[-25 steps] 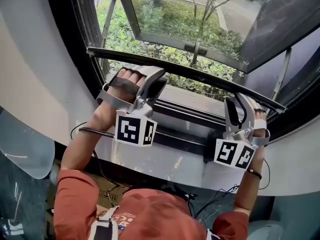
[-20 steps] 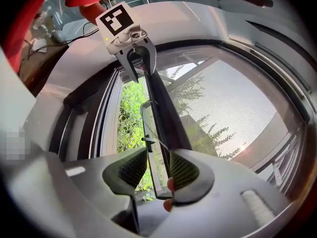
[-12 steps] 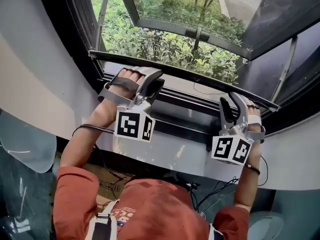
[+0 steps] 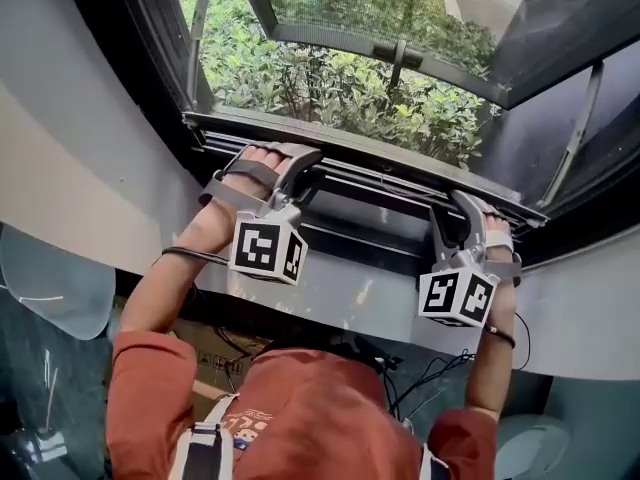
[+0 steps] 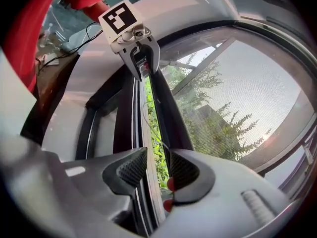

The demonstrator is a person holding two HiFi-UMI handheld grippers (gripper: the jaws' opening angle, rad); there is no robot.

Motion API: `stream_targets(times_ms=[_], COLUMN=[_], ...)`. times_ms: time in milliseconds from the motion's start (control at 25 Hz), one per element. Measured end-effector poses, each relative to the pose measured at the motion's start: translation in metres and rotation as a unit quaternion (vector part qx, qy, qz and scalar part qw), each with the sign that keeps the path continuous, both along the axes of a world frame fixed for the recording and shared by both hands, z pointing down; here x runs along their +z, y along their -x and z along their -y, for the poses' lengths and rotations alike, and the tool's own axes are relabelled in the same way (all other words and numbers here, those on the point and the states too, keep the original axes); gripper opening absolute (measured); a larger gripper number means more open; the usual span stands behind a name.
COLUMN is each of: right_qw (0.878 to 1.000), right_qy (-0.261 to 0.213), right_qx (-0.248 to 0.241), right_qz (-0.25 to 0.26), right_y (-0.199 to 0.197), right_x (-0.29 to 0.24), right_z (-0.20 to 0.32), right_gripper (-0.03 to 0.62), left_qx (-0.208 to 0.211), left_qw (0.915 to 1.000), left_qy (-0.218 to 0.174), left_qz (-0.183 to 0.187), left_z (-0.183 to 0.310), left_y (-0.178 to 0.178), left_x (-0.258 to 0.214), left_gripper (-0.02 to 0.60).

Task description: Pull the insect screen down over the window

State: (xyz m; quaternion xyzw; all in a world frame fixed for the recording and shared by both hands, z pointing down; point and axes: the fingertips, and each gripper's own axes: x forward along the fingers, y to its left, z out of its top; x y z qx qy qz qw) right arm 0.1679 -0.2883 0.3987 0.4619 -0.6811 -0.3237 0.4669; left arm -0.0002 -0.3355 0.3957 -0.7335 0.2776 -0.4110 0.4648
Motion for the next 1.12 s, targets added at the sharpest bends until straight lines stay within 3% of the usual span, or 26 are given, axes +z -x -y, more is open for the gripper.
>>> stream_targets(times_ms=[280,680,1120], right_qw=[0.999,0.999,0.998], right_qy=[0.02,0.05,0.06], right_qx=[-0.002,0.01,0.014], right_qz=[0.026,-0.005,0.01], right_y=[0.002,0.0,0.001], right_x=[0.003,0.036,0.05], right_z=[-0.001,-0.002,0.0], right_gripper=[0.158,0.17,0.172], left_qx=[-0.003,-0.004,-0.009], left_qw=[0.9999,0.9993,0.9988], left_qy=[0.012,0.031,0.047], left_qz=[0.004,0.021,0.014], left_z=[-0.001,-0.001,0.0], left_y=[0.001,0.0,0.0], left_x=[0.004,0.035,0.049], left_gripper=[0.14,0.14,0.14])
